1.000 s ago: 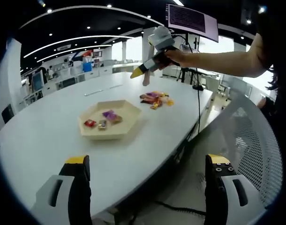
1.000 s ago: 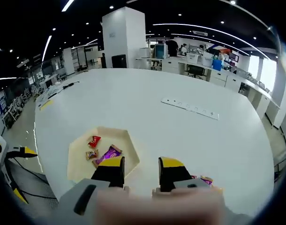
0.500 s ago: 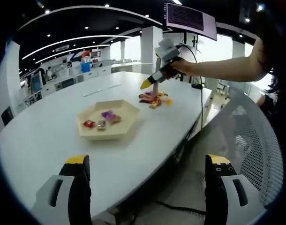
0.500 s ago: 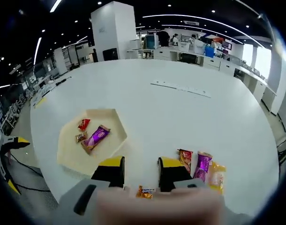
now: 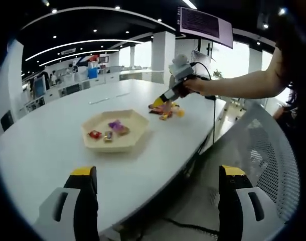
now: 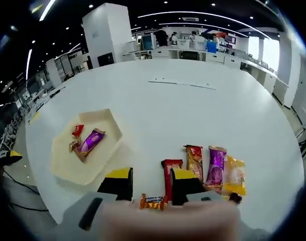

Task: Place the target food into the container with the food tongs after gripping and lifting it, then release it inside without dropping or visibly crushing the food.

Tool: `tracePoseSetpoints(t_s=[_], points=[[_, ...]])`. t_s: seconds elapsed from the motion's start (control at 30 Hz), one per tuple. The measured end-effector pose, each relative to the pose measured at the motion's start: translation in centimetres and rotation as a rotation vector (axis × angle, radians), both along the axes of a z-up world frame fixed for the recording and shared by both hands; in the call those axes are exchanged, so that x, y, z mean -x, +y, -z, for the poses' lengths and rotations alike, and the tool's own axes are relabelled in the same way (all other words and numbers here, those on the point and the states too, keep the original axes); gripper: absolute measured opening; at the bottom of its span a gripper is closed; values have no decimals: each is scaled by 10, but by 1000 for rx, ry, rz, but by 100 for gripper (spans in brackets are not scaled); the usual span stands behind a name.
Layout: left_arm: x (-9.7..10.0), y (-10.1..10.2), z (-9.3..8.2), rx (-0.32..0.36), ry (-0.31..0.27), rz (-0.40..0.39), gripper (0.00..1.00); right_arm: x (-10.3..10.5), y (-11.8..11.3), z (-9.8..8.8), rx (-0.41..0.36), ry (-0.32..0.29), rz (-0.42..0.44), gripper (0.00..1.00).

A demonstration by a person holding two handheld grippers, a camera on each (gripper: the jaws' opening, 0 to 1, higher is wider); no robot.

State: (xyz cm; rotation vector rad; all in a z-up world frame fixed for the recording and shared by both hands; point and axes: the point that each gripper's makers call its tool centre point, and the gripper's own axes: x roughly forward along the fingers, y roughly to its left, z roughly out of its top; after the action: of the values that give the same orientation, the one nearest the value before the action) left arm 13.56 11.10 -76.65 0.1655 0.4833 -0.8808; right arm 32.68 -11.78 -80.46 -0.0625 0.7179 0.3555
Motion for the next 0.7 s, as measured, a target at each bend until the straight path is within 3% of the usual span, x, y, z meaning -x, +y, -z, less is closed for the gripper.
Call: tracePoseSetpoints(t_s=[0.37,0.7], points=[[-1,1,-2,7,-4,-10,98,-3,4,7,6,12,2,29],[-1,0,-1,8,0,-11,96,-4,5,17,56,7,-19,29]])
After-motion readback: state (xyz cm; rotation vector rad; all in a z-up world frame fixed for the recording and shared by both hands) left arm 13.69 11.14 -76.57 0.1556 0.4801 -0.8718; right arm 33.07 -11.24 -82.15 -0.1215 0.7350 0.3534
